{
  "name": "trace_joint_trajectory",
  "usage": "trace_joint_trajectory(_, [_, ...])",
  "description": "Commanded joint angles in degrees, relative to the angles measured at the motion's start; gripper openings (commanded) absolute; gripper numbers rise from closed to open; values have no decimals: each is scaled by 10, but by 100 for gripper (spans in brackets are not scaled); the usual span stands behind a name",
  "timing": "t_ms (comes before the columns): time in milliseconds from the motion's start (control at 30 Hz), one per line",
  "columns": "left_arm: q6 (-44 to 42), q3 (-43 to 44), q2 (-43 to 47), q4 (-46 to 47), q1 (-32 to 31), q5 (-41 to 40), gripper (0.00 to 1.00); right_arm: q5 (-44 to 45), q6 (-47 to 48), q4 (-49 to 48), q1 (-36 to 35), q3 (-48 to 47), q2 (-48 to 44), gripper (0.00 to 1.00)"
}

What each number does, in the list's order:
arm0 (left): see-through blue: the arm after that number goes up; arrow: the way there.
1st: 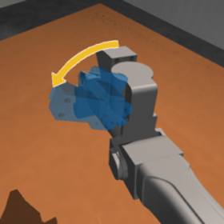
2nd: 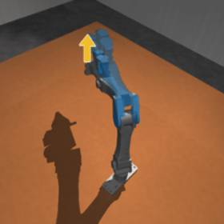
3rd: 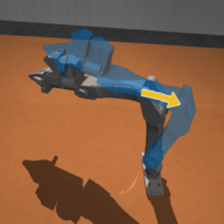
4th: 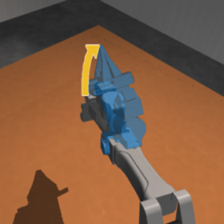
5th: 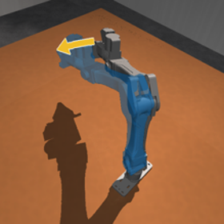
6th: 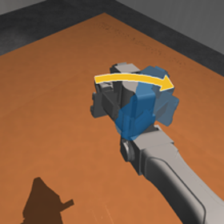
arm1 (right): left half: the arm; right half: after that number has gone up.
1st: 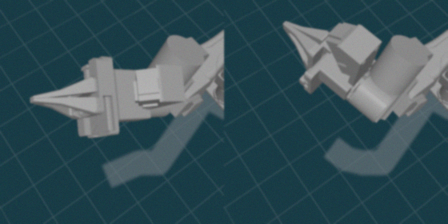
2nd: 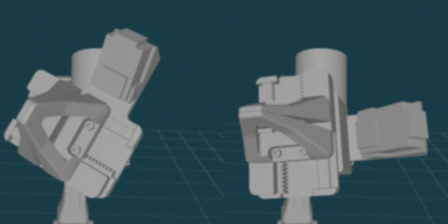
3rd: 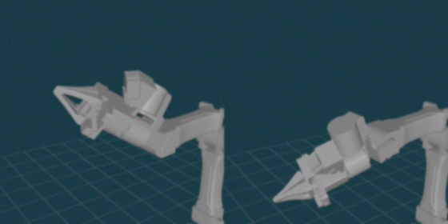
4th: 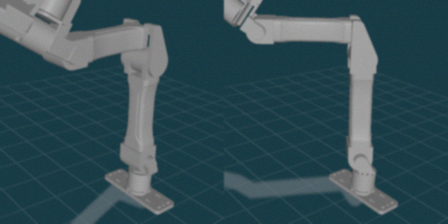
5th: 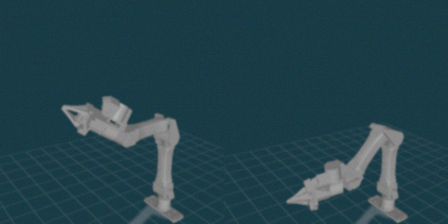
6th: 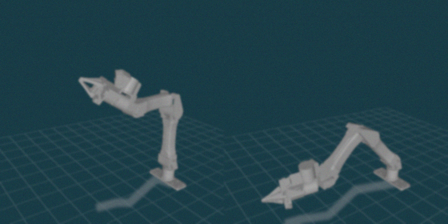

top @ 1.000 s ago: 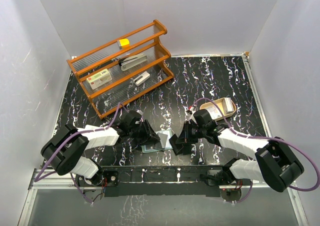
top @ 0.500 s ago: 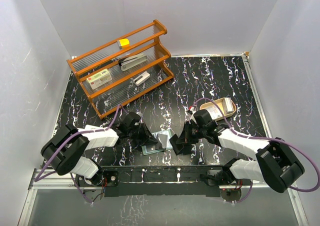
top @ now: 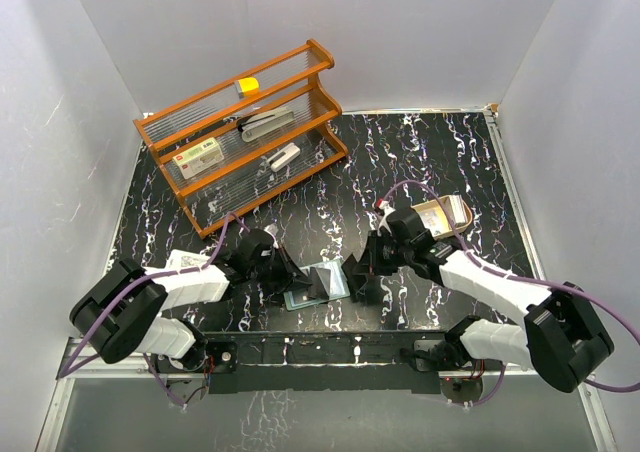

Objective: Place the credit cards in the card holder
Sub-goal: Insert the credit card into the card holder.

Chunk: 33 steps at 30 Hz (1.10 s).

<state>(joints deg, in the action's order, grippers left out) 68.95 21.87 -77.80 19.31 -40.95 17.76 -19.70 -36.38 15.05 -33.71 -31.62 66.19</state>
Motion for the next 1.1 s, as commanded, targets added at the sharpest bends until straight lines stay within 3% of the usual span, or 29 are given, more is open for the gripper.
trace_joint_trajectory(0, [4,-16,11,13,4,-25,0,36,37,-20,-2,-41,12,0])
trace_joint_trajectory(533, [26,-46,20,52,4,-71,0,41,17,-79,-3,59,47,0])
trace_joint_trajectory(1067, [72,-90,64,74,4,-115,0,37,6,-80,-7,77,35,0])
